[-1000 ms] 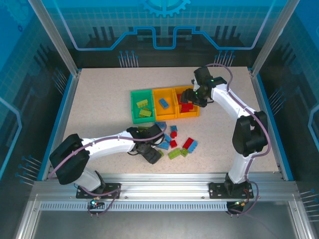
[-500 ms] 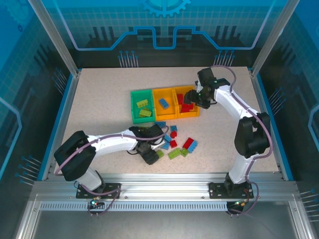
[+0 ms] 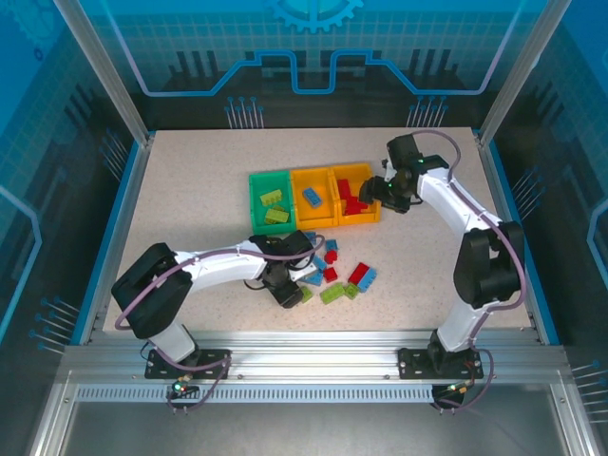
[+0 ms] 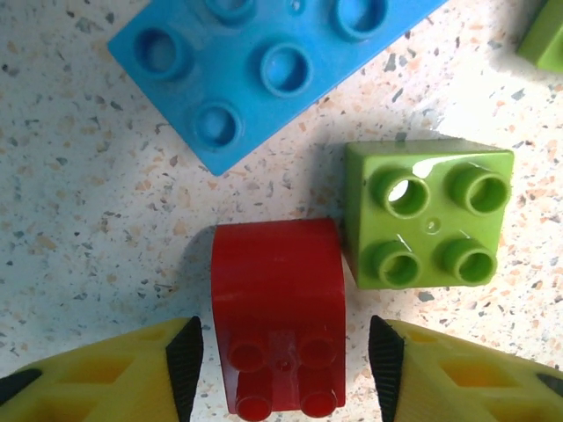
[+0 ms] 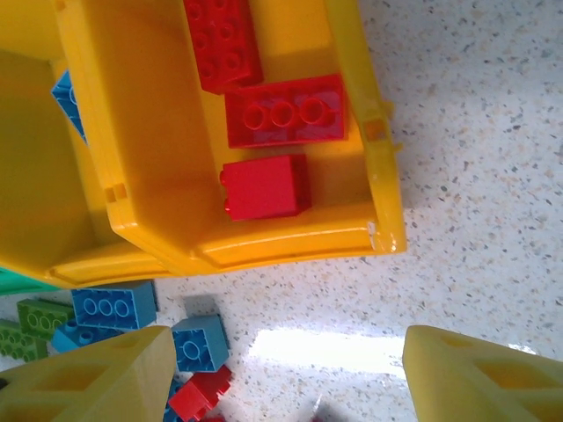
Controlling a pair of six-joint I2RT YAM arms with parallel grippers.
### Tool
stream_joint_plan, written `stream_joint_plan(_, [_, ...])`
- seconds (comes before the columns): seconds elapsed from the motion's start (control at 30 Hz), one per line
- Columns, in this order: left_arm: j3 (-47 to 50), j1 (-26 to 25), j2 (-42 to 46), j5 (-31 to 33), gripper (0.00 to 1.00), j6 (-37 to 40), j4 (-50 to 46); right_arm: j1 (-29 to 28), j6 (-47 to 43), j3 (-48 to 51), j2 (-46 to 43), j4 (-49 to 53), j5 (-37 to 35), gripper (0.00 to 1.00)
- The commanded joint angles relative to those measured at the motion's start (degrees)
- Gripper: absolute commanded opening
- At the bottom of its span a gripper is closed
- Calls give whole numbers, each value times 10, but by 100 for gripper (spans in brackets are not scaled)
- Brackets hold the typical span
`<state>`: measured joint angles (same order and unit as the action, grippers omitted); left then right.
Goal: Sort the legos into containers by color
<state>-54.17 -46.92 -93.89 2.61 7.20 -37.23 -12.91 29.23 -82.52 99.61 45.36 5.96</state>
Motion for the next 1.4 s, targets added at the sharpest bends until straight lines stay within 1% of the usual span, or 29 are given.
stream_joint_plan(0.0, [-11, 4, -3, -16, 52, 7, -11, 19, -12, 18, -34, 3, -10, 70])
stream_joint_plan(0.03, [-11, 5, -1, -17, 52, 6, -11, 21, -12, 22, -38, 2, -9, 70])
stream_joint_plan(0.17, [-8, 6, 9, -21, 44, -6, -11, 24, -17, 43, -49, 3, -5, 70])
stream_joint_plan(0.27, [2, 7, 24, -21, 42, -22, -8, 24, -18, 63, -57, 3, -4, 70])
stream_joint_plan(0.37, [11, 9, 42, -19, 36, -38, -3, 24, -20, 88, -69, 0, -2, 70])
stream_joint_plan(0.43, [12, 11, 52, -18, 36, -44, -3, 24, -19, 102, -79, -1, -3, 70])
stream_joint_plan(0.57, [4, 13, 62, 6, 35, -55, -15, 24, -16, 129, -98, -2, 0, 71])
stream_joint_plan(0.7, [-37, 23, 79, 46, 36, -70, -49, 24, -1, 162, -122, -12, 9, 71])
stream_joint_plan(0.77, [-61, 29, 89, 51, 37, -73, -43, 24, 4, 177, -131, -18, 11, 71])
stream_joint_plan(0.83, [-99, 34, 83, 45, 40, -78, -29, 24, 7, 185, -135, -21, 14, 71])
stream_joint_plan(0.93, [-188, 36, 33, 45, 41, -80, -18, 24, 14, 196, -140, -27, 26, 71])
stream_joint_plan(1.03, [-284, 39, -35, 31, 41, -95, 2, 19, 27, 218, -154, -40, 39, 71])
stream_joint_plan(1.1, [-364, 43, -96, 21, 41, -114, 5, 11, 35, 235, -167, -42, 41, 71])
stream_joint_plan(1.3, [-595, 50, -265, 12, 41, -157, -50, -7, 62, 292, -203, -42, 34, 70])
stream_joint_plan(1.37, [-643, 53, -303, 18, 41, -174, -57, -12, 76, 312, -215, -43, 38, 69])
